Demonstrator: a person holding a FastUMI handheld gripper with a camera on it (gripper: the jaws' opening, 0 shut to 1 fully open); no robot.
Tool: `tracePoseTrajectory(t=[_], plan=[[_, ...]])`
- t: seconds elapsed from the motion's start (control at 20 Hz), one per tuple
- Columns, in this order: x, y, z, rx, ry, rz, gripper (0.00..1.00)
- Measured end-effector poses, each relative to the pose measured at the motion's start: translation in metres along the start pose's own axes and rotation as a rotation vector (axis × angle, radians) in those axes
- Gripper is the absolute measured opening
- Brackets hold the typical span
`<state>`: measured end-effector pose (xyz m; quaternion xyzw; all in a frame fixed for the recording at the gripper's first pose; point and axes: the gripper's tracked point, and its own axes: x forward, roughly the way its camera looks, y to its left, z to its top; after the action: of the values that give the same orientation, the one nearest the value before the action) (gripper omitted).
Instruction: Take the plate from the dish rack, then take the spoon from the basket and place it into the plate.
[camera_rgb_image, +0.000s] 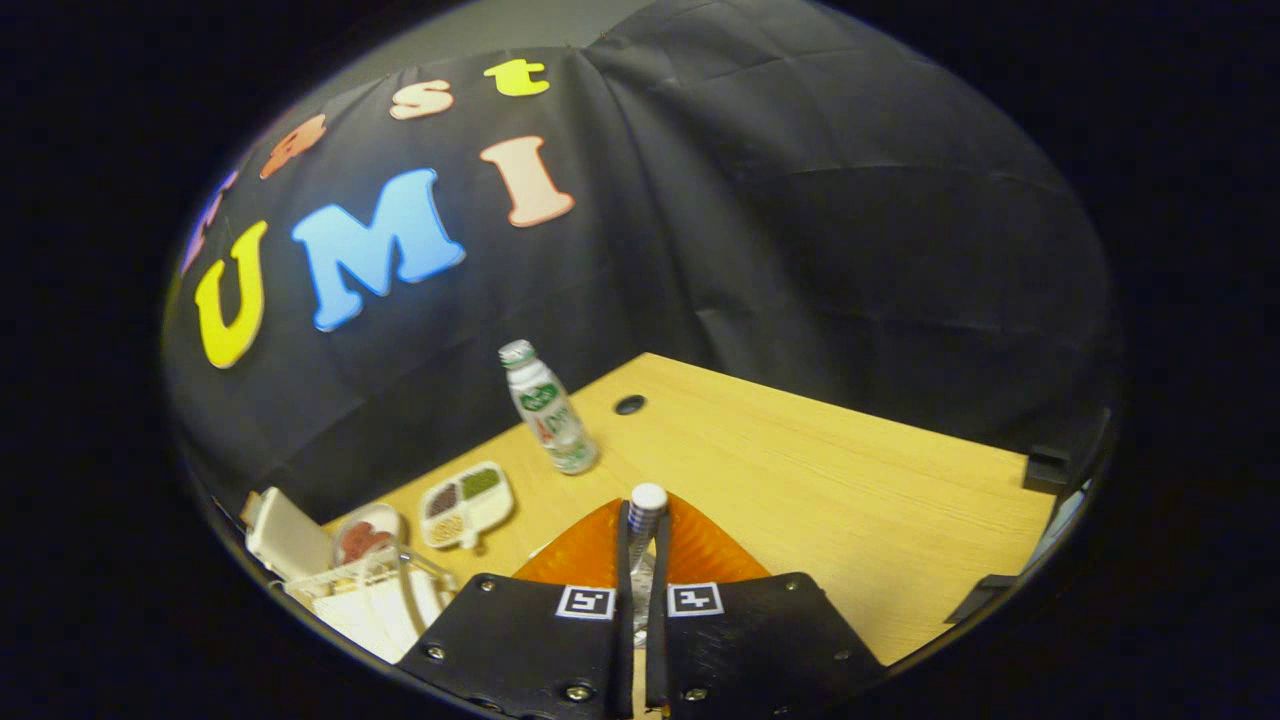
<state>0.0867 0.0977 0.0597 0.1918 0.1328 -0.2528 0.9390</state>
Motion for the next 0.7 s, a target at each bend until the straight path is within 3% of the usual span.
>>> tracePoseTrajectory(t=[0.1, 0.35, 0.7], plan=[[0.003, 0.014, 0.009, -0.032, -0.008, 0.031, 0.00], [-0.008, 0.042, 0.037, -0.134, -0.054, 0.060, 0.00], [-0.063, 0.059, 0.087, -0.261, -0.147, 0.029, 0.00]])
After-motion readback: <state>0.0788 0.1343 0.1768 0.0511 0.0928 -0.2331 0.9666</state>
